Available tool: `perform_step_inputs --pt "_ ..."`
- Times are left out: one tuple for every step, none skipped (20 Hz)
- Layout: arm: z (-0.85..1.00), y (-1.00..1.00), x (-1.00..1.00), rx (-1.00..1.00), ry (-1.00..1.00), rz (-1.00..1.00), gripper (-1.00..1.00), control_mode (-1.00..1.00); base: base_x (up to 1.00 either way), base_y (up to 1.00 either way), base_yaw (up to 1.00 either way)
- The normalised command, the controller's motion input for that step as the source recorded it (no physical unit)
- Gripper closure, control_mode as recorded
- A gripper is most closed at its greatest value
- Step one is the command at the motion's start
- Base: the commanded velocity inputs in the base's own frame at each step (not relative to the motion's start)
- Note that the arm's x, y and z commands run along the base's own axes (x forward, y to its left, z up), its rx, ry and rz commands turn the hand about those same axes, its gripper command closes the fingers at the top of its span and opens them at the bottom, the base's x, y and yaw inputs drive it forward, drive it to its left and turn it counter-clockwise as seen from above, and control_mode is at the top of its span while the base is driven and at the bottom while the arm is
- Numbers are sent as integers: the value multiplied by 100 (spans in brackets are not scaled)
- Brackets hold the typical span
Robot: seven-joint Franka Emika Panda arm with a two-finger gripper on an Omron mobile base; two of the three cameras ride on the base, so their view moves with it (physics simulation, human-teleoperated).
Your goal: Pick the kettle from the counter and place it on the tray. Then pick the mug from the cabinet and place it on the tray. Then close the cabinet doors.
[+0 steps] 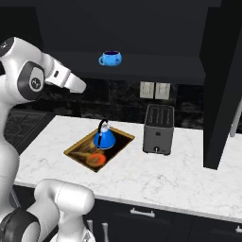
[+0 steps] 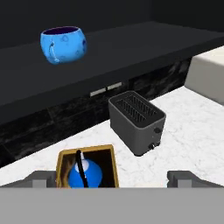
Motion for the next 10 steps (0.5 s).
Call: perform_step_inputs --pt "5 18 34 -6 0 -18 -100 -100 0 0 0" --pt "0 11 35 -5 0 -19 -100 -100 0 0 0" --pt "0 6 33 -5 0 -19 -100 -100 0 0 0" --pt "0 0 26 -3 0 -17 -100 -100 0 0 0" --pt "1 0 24 -3 0 -16 -100 -100 0 0 0" --pt "1 0 23 -3 0 -15 -100 -100 0 0 0" --pt "0 0 26 -3 0 -15 -100 -100 0 0 0" --pt "0 0 27 -4 0 -14 -100 -100 0 0 0" --pt "0 0 28 -4 0 -13 -100 -100 0 0 0" --pt "0 0 29 -3 0 -12 -100 -100 0 0 0"
